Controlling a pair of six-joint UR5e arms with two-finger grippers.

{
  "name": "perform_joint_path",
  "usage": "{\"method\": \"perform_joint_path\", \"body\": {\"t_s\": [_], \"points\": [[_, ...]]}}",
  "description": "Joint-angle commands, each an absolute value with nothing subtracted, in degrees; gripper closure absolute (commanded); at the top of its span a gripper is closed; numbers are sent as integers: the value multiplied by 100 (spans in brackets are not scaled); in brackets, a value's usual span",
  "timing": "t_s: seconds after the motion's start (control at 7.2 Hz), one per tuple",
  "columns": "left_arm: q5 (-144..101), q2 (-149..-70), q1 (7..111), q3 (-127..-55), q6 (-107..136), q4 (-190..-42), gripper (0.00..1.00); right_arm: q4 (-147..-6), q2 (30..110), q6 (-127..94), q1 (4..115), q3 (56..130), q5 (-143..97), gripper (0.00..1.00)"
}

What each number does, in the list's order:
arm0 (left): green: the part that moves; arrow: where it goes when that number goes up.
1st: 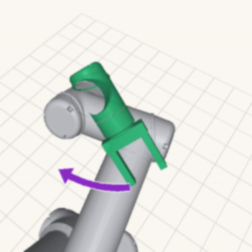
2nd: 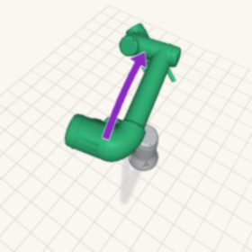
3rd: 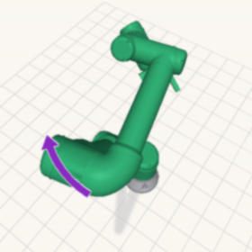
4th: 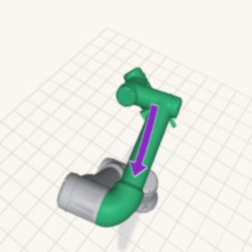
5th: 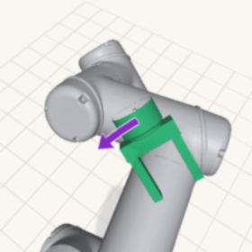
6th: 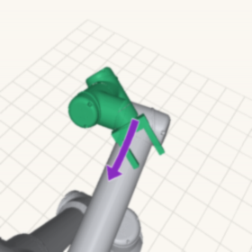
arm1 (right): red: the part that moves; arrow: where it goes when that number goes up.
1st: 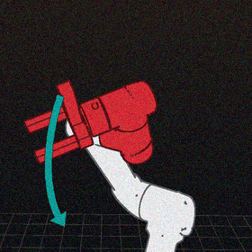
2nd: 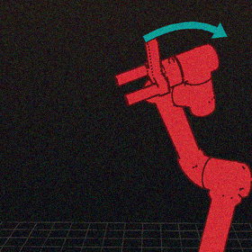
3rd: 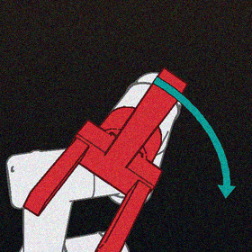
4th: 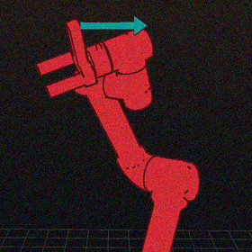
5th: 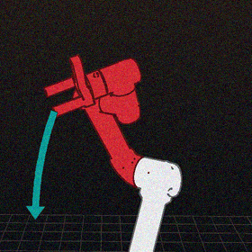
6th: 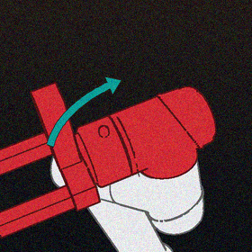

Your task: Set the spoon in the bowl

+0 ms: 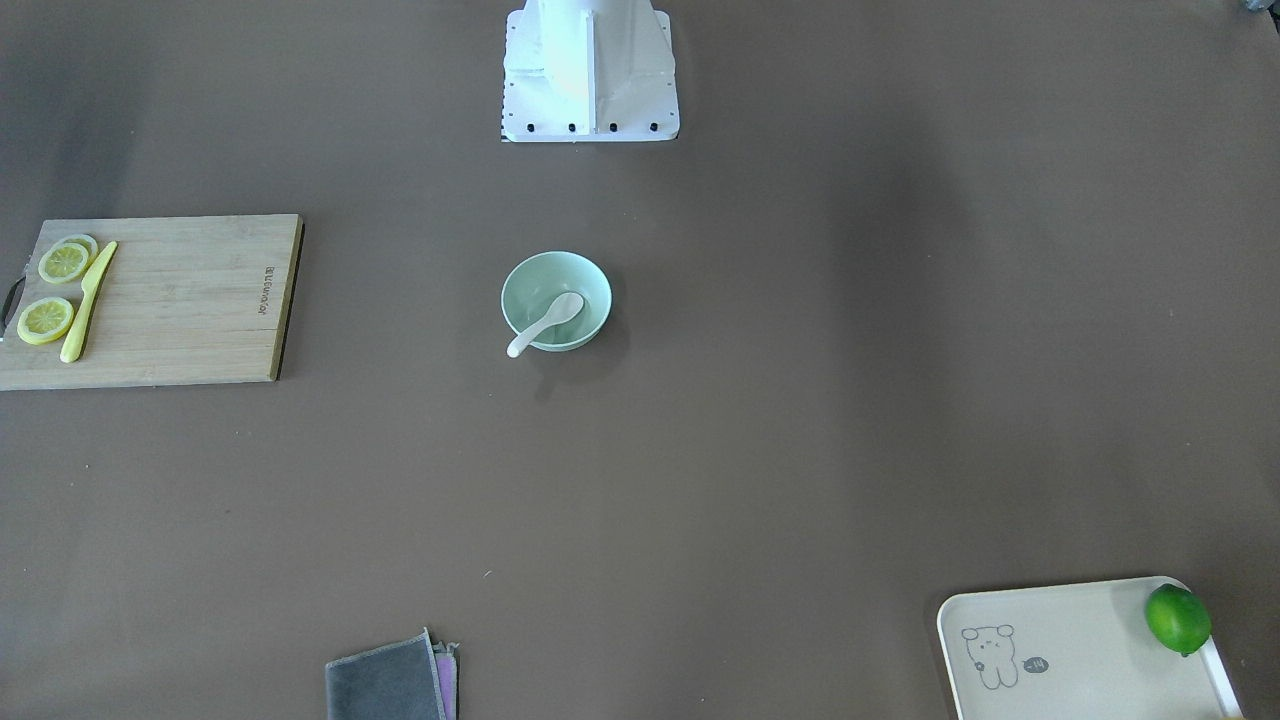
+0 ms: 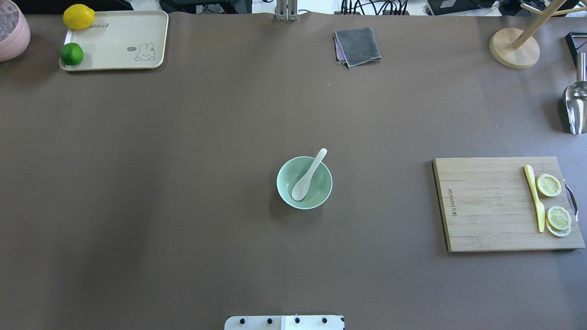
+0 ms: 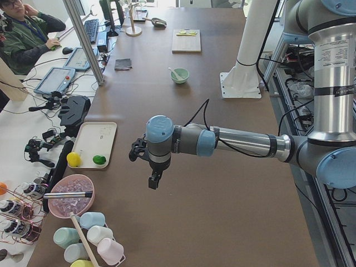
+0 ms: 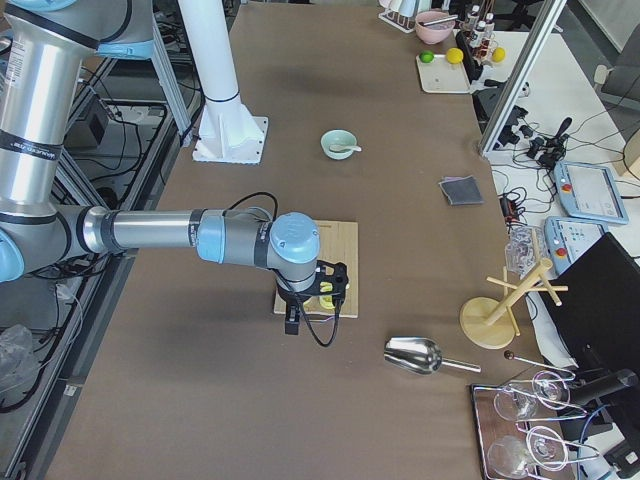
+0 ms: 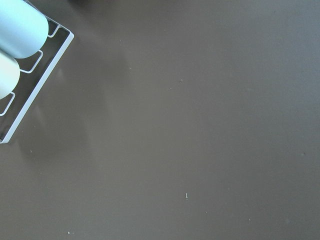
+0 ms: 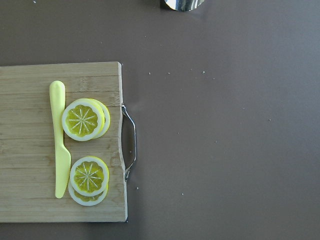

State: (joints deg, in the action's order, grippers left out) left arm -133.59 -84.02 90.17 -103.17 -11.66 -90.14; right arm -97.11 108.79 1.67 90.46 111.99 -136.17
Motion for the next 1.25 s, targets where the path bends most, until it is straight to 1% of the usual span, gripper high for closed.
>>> {"method": "perform_joint_path", "body": {"t_s": [0.0,1.11], "points": [[-13359,-8411,9018,-10310,-1169,-9018,2,-9712,10881,167,9035,11127,-13719,0],[-13368,-8420,9018,-10327,-1169,-9018,2,-9712,10881,176,8939,10881,-13948,0]]}}
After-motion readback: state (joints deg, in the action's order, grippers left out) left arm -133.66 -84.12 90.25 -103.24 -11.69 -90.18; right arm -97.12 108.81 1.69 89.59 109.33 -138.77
